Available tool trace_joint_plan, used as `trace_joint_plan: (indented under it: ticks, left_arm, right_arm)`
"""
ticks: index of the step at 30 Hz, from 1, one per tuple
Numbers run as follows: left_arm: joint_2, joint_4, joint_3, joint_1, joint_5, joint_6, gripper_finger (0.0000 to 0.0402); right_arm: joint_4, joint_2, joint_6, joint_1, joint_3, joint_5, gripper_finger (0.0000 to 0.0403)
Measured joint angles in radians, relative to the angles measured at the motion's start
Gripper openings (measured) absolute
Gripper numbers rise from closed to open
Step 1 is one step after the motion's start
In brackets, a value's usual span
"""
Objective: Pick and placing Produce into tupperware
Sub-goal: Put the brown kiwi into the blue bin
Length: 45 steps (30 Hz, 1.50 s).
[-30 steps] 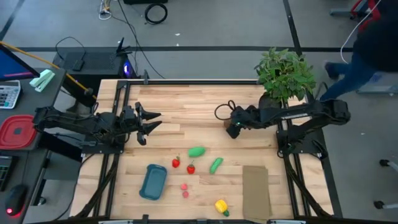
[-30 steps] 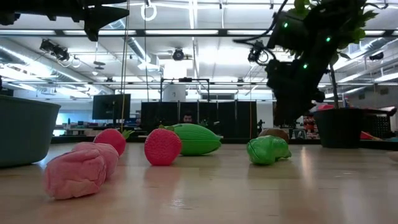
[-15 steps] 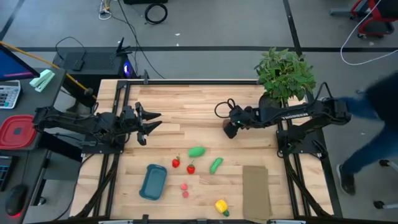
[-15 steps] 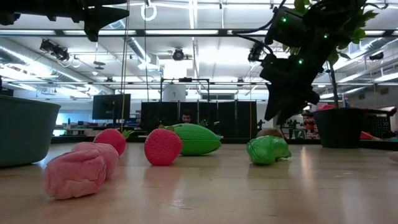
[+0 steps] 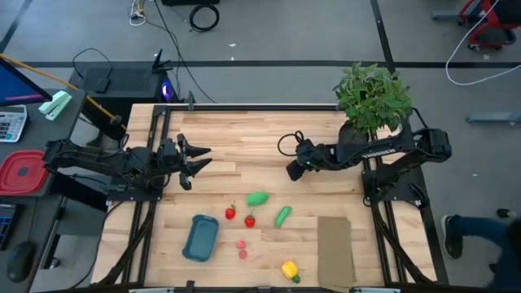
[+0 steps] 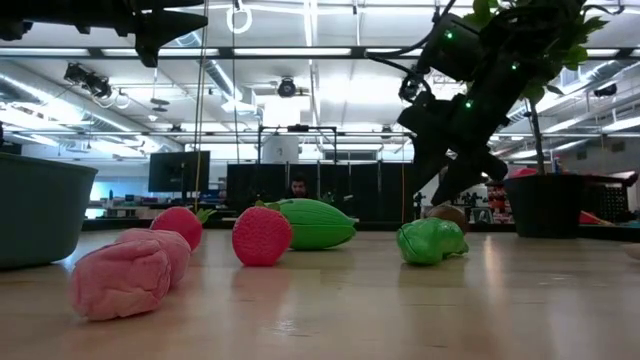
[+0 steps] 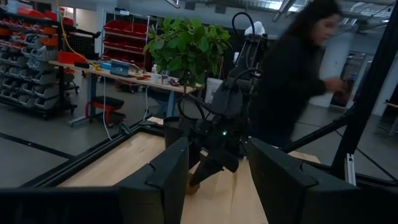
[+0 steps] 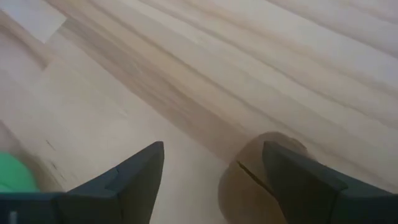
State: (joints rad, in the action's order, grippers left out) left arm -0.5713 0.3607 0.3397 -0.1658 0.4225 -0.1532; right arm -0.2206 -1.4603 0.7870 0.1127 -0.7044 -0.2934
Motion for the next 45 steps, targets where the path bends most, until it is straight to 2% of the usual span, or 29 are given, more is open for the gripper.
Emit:
trace_joint_plan:
  ticks: [12,22,32,39,45]
  left_arm:
    - [0.0,-0.025,0.0,-0.002,0.0,-0.021,0.0172]
    - [0.0,-0.04,-0.001,-0.002,0.0,-0.02,0.0172]
    - [0.0,-0.046,-0.001,-0.002,0.0,-0.02,0.0173]
    - [0.0,-0.05,-0.001,-0.002,0.0,-0.02,0.0173]
    - [0.0,-0.053,-0.001,-0.002,0.0,-0.025,0.0172]
  right_arm:
    - [-0.08,0.056,0.035,0.0,0.0,-0.028,0.0284]
    - [-0.086,0.01,0.178,-0.02,0.0,-0.073,0.0284]
    - [-0.098,0.009,0.235,-0.019,0.0,-0.102,0.0284]
    - [-0.223,-0.017,0.285,-0.019,0.0,-0.117,0.0284]
    - [-0.209,-0.026,0.289,-0.019,0.0,-0.121,0.0284]
